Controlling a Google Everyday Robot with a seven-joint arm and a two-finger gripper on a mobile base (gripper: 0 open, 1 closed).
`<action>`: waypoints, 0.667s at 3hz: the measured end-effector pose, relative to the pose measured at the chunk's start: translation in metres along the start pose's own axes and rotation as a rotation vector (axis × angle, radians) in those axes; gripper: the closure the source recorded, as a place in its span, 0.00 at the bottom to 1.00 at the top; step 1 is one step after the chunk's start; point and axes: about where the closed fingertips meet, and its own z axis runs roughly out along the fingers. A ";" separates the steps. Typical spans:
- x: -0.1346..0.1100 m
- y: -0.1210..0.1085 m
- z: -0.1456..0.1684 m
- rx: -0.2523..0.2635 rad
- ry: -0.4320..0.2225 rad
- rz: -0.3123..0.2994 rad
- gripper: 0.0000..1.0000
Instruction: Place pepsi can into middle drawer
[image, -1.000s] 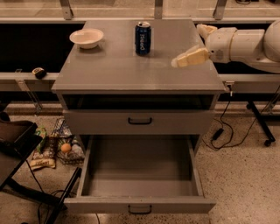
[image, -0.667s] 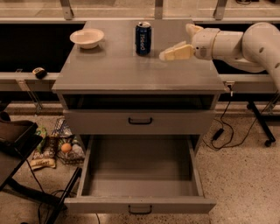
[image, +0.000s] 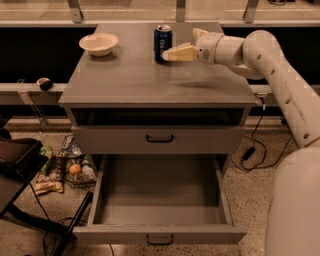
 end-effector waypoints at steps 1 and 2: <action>0.000 -0.002 0.030 -0.007 0.007 0.017 0.00; -0.001 -0.006 0.054 -0.009 -0.006 0.039 0.00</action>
Offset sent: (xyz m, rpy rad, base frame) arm 0.0652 0.0473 -0.0008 0.0555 0.0345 -0.0046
